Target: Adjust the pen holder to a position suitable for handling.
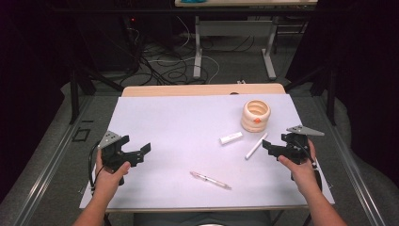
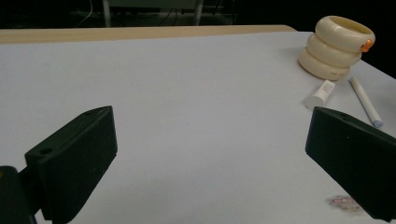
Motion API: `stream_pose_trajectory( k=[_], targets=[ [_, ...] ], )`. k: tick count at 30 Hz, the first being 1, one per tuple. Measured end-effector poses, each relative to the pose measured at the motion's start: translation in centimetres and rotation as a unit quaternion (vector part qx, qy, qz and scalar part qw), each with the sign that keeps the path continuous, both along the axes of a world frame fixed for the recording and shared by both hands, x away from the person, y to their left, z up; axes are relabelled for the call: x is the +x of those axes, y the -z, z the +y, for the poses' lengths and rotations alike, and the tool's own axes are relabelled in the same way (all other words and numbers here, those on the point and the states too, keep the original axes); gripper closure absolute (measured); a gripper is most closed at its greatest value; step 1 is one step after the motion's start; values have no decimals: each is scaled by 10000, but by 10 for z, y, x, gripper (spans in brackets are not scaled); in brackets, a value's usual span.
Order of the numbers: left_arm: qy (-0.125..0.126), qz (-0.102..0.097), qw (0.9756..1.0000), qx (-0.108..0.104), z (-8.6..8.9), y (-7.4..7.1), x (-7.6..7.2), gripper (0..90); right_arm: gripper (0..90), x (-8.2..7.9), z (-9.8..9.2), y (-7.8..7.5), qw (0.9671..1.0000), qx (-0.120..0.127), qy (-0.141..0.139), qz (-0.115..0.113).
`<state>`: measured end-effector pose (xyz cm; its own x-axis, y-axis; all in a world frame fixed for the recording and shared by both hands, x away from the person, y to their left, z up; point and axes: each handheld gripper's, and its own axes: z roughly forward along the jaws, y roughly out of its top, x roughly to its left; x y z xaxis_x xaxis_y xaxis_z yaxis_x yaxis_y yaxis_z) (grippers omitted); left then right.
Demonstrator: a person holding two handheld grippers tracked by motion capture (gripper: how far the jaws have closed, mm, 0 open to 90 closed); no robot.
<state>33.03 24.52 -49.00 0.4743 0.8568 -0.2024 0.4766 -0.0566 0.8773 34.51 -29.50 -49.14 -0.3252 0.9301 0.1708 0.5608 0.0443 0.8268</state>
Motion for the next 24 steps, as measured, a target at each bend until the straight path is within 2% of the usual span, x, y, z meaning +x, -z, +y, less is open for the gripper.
stream_pose_trajectory(
  k=[4,6,7,11,14,16,17,20,24],
  targets=[
    [-58,35,10000,-50,1,0,-1,20,145,6,-2,-4,9998,54,117,153],
    [-72,64,9999,-30,2,0,0,18,145,15,-7,-10,9988,278,174,367],
    [-98,95,9999,-12,2,0,0,18,144,18,-8,-12,9985,294,178,416],
    [-151,232,9996,31,1,3,2,18,147,33,-11,-23,9982,176,208,526],
    [-153,241,9996,50,1,3,2,18,148,41,-12,-27,9976,145,258,625],
    [-150,236,9996,45,1,3,1,18,152,52,-14,-34,9967,124,302,745],
    [-145,241,9996,18,1,3,1,18,152,52,-14,-34,9967,124,302,745],
    [-199,257,9995,-51,1,2,2,19,159,67,-14,-41,9946,189,295,974],
    [-194,332,9992,-120,2,3,3,19,160,76,-14,-46,9931,197,318,1110]
  ],
)
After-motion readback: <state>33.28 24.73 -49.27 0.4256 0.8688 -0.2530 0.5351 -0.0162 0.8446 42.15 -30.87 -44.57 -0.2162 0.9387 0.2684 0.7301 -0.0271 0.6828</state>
